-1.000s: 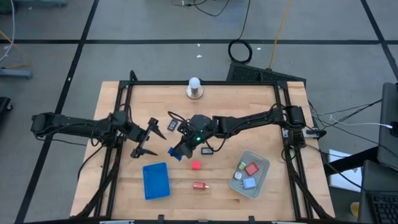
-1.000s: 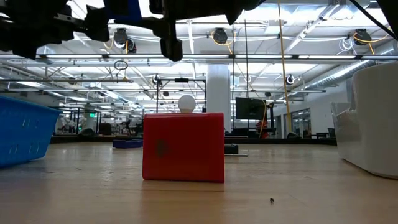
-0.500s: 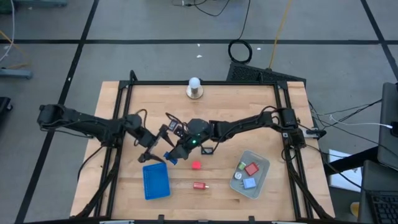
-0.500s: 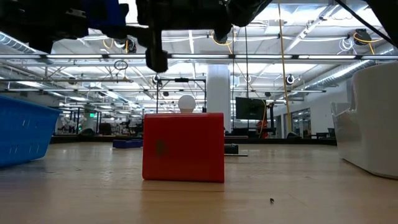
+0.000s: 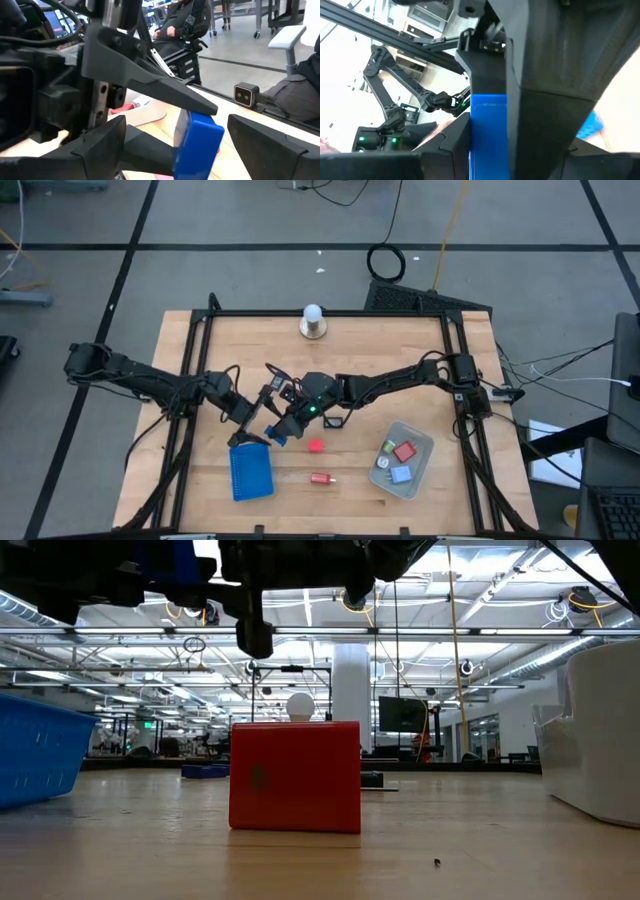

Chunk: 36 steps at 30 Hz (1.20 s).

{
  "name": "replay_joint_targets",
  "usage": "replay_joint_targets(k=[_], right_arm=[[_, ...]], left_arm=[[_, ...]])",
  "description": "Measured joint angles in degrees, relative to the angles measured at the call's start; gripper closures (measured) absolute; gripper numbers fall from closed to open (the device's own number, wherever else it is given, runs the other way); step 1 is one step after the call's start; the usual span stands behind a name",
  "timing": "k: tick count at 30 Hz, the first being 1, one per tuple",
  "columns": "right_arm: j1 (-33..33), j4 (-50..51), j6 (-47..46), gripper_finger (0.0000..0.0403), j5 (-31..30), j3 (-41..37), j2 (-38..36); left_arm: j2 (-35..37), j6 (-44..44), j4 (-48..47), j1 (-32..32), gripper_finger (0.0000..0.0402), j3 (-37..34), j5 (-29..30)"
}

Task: Pick & Place Office items
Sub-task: Put the blue digital clock into the blue bin

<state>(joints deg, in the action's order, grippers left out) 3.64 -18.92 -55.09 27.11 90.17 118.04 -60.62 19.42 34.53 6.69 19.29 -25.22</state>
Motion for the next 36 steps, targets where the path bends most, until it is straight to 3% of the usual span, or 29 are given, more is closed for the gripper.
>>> replay_joint_targets(k=[6, 18, 22, 25, 33, 36], right_arm=[[0.00, 0.03, 0.04, 0.0255, 0.00, 0.00, 0.00], [-0.23, -0.28, 0.26, 0.0255, 0.11, 0.00, -0.24], [-0.48, -1.29, -0.36, 0.0255, 0.77, 0.00, -0.24], [-0.67, -3.01, -1.37, 0.0250, 1.35, -0.02, -0.24], [-1.27, -4.50, -2.54, 0.0151, 0.36, -0.04, -0.24], [-1.40, -4.67, -2.52, 0.0129, 1.27, -0.04, -0.24]], left_arm=[[0.00, 0.09, -0.07, 0.62, 0.0081, 0.00, 1.78], [0.00, 0.42, -0.47, 0.69, 0.0290, 0.00, 0.93], [0.05, 1.79, -0.03, 0.69, 0.0342, 0.00, -0.64], [0.13, 1.91, 0.15, 0.92, 0.0343, 0.00, -0.75], [0.07, -0.73, -0.25, 1.69, 0.0330, 0.07, 0.40], [0.04, -0.92, -0.48, 1.68, 0.0344, 0.04, 0.29]])
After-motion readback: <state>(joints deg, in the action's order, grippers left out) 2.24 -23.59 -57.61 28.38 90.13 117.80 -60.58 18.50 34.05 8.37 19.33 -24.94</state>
